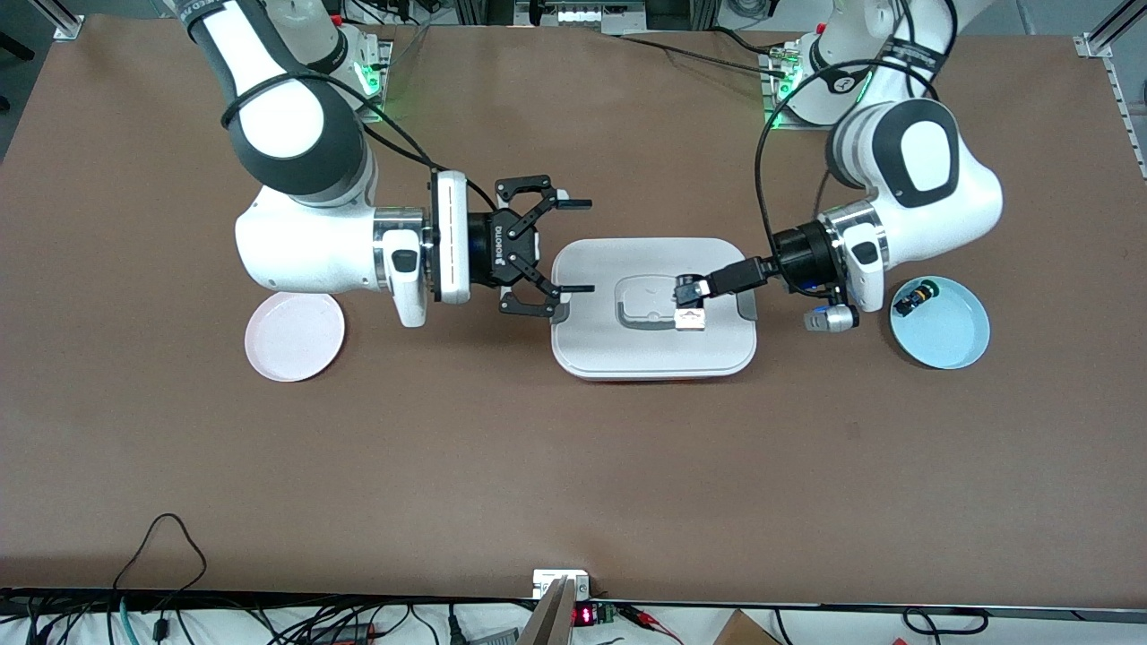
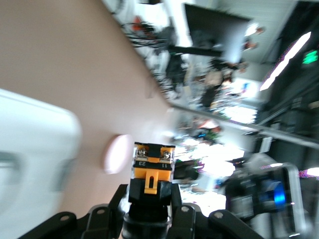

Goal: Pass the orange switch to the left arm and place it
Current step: 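Open the right gripper while the left gripper pulls the switch away, then carry the switch to the blue plate while the right gripper withdraws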

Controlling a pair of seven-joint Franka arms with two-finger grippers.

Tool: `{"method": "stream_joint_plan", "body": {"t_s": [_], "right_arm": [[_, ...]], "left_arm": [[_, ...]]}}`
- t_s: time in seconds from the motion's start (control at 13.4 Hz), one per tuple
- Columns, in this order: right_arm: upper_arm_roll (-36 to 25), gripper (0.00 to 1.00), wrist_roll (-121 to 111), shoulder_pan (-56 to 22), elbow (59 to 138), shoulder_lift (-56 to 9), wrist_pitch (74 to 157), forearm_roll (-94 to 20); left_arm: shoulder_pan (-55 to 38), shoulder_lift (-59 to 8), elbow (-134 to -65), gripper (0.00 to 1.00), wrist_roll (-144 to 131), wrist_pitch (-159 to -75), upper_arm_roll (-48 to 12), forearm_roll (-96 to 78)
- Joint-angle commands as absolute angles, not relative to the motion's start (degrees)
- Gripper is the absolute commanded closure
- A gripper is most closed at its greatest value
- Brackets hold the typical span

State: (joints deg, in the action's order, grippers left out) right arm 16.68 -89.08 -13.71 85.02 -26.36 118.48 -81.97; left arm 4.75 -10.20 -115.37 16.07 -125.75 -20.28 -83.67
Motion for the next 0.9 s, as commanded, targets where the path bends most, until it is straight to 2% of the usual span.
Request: {"method": "stream_joint_plan", "body": {"t_s": [0.0, 0.15, 0.37, 0.6, 0.82], "right_arm": [[16.53, 0.0, -89.21, -9.24, 91.48, -22.15, 114.71, -82.71], [13.12, 0.0, -88.86, -8.53, 93.24, -21.89, 111.64, -82.44], [8.71, 0.0, -82.47, -8.35, 94.92, -20.92, 108.55, -80.35], [6.42, 0.0, -67.73, -8.26, 95.01, -20.22, 108.55, -73.5], [3.35, 0.0, -51.75, -8.26, 95.89, -19.25, 106.26, -64.73]], "left_arm": [[5.62, -8.61, -118.65, 1.0, 15.38, -122.61, -15.66, -61.99], [6.32, -8.88, -119.0, 1.0, 13.46, -119.64, -11.62, -45.68], [6.5, -10.45, -119.0, 1.0, 12.22, -114.79, -4.59, -29.94], [6.94, -13.52, -118.48, 1.0, 12.22, -116.1, -0.37, -9.64], [8.17, -17.65, -118.39, 0.99, 12.48, -121.71, 2.37, 4.8]]}}
